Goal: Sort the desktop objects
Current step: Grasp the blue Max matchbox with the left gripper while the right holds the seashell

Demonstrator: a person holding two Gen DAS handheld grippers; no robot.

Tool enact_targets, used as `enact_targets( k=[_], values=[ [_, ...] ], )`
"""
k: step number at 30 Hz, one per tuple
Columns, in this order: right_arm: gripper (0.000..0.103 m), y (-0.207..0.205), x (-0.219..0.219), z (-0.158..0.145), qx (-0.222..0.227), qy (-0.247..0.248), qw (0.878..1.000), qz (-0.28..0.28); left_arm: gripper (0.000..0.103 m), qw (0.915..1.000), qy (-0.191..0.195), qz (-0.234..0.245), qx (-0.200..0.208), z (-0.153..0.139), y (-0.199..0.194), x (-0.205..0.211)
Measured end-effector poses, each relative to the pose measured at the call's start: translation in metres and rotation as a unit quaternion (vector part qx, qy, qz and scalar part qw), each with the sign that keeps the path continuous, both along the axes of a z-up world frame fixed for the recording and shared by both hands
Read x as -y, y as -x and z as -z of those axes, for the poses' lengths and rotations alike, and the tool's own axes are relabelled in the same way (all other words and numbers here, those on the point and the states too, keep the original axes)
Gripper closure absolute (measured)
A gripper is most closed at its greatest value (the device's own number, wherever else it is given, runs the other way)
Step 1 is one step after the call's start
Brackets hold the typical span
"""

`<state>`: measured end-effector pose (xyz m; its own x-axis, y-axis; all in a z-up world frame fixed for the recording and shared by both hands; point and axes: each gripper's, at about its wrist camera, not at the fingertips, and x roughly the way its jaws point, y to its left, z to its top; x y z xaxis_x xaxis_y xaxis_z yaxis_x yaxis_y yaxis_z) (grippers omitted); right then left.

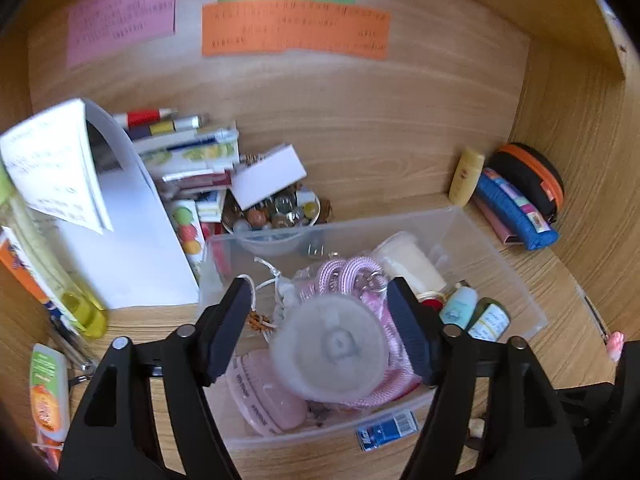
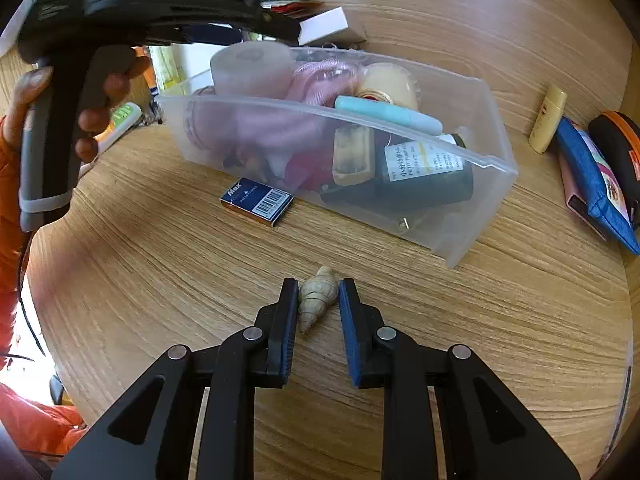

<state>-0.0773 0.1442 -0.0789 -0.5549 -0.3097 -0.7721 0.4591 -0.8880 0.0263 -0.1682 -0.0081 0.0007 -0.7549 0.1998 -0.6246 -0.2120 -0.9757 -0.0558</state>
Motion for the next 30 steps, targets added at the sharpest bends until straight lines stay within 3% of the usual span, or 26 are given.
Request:
enact_targets(
  k=[8,17,23,27,30],
  values=[
    [0.084,-0.015,-0.021,-0.023,-0.026,0.025,0.999,0.013,0.015,0.9998,0.005,0.003,-0.017,0.0,-0.044,-0.009],
    [0.084,-0.021,-0.047,-0.038,-0.053,0.05,0.997,0.029,0.012,0.9992,0.032,-0.004,0.024,0.036,-0.081,-0.026],
    [0.084,-0.024,-0.064,-0.041,-0.064,0.063,0.995,0.036,0.012,0.9959,0.038,-0.008,0.082,0.07,-0.075,-0.042],
    [0.084,-0.024,-0.073,-0.042,-0.068,0.076,0.994,0.038,0.012,0.9942,0.045,-0.019,0.095,0.082,-0.066,-0.052],
    [0.084,-0.025,-0.077,-0.044,-0.074,0.08,0.994,0.034,0.023,0.9929,0.038,-0.027,0.109,0.086,-0.056,-0.053]
  ],
)
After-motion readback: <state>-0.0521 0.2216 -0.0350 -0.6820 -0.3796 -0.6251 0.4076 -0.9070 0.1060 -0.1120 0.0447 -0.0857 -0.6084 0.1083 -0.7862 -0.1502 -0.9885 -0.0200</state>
